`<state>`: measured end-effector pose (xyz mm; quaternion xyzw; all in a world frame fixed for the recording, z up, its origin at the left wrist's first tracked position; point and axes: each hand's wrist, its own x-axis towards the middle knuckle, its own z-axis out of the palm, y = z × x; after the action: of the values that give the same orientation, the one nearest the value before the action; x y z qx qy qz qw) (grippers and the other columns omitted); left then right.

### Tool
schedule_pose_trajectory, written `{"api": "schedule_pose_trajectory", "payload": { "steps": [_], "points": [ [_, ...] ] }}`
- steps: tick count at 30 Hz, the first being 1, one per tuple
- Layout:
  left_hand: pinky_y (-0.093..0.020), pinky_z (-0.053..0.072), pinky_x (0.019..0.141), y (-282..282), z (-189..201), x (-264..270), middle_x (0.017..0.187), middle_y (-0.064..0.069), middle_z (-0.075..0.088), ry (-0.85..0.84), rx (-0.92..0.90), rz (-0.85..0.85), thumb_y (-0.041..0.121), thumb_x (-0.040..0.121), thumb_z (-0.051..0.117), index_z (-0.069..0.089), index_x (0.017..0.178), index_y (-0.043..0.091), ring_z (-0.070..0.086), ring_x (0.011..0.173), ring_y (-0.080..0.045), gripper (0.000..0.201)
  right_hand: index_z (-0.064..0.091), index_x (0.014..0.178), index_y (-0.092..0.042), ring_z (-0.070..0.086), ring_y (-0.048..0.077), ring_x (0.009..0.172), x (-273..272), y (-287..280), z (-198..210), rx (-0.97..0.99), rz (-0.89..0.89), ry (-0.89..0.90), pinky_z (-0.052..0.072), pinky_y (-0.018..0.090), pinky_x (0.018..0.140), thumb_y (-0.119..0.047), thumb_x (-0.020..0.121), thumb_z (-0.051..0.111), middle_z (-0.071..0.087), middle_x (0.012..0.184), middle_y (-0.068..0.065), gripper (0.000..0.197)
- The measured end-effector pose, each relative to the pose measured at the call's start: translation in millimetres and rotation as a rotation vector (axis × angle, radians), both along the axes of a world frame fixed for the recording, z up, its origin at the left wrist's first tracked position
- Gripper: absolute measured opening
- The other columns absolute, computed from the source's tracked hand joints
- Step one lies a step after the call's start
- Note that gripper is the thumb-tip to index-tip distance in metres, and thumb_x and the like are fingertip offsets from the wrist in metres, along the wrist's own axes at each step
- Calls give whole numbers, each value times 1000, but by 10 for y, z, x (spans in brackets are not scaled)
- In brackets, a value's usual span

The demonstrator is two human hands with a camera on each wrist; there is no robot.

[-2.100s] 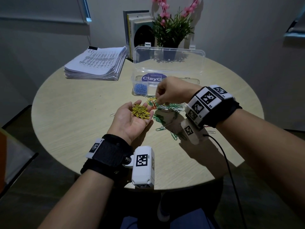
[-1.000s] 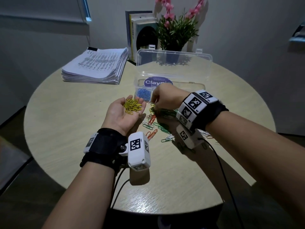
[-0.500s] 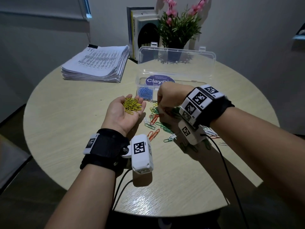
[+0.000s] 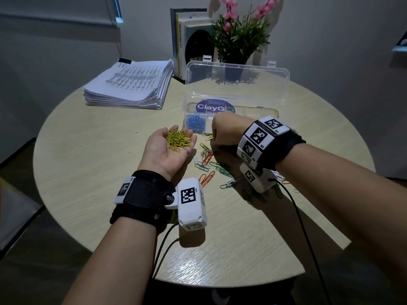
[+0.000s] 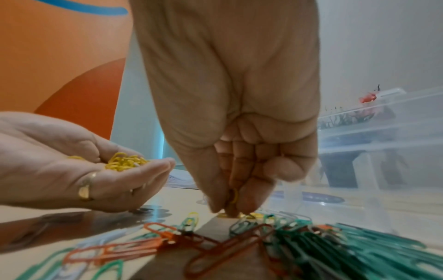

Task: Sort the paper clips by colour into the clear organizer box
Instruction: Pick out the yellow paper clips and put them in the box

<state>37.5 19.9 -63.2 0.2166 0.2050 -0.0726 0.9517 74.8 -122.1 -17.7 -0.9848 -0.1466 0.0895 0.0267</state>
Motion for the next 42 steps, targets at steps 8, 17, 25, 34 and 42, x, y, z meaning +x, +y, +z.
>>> {"api": "schedule_pose_trajectory", "payload": {
  "steps": [8,17,25,34,42],
  "points": [
    [-42,49,75,15,-5,6,88,-17,56,8,-5,8,23,101,31,53,91,5,57,82,-27,30,66,112,-5,63,24,100,14,184,-44,68,5,5,49,28,76,-23,83,71,68,107,10,35],
    [-43,48,81,26,1,13,88,-17,56,17,8,8,23,102,30,53,90,5,57,83,-27,31,65,106,-7,55,17,83,-24,177,-5,-4,2,104,37,18,51,-22,85,64,62,94,5,26],
    [-41,46,83,22,-2,18,88,-16,56,28,27,6,22,101,30,53,89,6,57,82,-27,31,60,75,-13,57,15,66,1,69,69,321,-77,96,43,21,50,-6,79,64,60,72,3,9],
    [-39,44,81,-9,-5,18,85,-16,56,12,76,-50,22,102,27,54,88,7,55,76,-25,33,65,92,-3,65,23,74,-90,211,243,645,21,163,59,35,73,5,77,73,64,79,10,18],
    [-44,41,90,12,-8,23,93,-18,57,35,39,-23,20,103,27,56,91,3,56,88,-28,35,71,102,-1,64,23,87,77,187,156,164,37,-112,51,30,78,-4,88,54,69,94,11,22]
  ]
}}
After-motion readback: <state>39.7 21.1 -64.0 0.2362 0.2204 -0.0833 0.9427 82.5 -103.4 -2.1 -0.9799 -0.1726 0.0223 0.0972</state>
